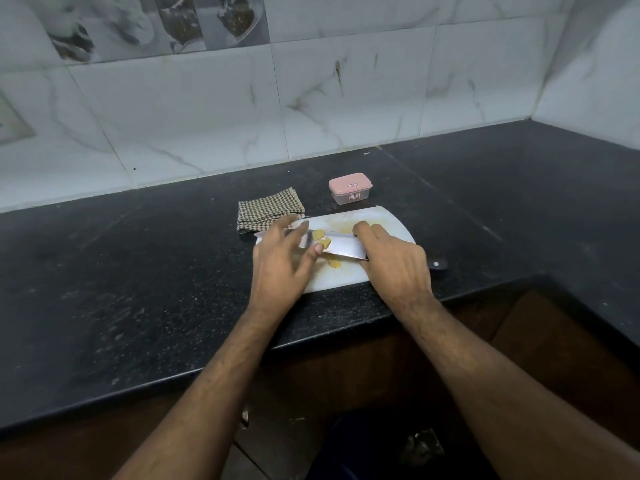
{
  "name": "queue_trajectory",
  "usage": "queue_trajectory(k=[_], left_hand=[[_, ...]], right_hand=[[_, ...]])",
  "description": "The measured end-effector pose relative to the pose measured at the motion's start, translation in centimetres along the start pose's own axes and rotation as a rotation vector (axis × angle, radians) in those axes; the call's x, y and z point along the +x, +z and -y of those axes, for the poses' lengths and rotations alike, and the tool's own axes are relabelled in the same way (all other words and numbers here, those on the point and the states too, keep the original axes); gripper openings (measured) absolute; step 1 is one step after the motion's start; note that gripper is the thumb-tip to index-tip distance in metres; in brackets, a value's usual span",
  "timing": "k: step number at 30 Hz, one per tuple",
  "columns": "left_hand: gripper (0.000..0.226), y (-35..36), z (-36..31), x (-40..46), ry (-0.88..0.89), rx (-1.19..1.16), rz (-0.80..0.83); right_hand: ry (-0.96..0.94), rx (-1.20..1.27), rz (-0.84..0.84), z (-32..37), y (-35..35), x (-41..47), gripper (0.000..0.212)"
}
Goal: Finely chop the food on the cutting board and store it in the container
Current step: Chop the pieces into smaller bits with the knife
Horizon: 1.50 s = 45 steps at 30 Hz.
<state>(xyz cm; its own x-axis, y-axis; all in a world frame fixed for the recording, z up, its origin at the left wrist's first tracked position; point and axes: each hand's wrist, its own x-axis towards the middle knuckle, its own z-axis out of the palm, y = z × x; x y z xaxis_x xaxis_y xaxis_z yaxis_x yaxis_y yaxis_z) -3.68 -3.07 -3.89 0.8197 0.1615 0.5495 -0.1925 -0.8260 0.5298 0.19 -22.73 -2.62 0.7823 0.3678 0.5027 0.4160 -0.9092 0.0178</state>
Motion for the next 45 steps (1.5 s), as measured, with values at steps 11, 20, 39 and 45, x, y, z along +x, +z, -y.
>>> queue_trajectory(k=[11,20,39,45], left_hand=[[0.048,-0.3,-0.8,3.9,-0.074,-0.049,0.289],[0.029,-0.8,0.5,5.6,-0.216,-0.452,0.495],[0.015,-0.6,0.1,6.7,-0.284,-0.205,0.262],[0.025,-0.9,-0.4,5.0,-0.247,-0.151,0.106]], right_hand=[[0.02,-0.019,0.003,-0.2,0.0,0.3,0.049],[0.014,-0.003,-0.042,-0.1,0.4,0.4,0.037],[-0.053,0.129,0.045,-0.3,-0.6,0.2,0.031],[-0.037,0.05,0.019,-0.3,-0.3,0.2,0.025]])
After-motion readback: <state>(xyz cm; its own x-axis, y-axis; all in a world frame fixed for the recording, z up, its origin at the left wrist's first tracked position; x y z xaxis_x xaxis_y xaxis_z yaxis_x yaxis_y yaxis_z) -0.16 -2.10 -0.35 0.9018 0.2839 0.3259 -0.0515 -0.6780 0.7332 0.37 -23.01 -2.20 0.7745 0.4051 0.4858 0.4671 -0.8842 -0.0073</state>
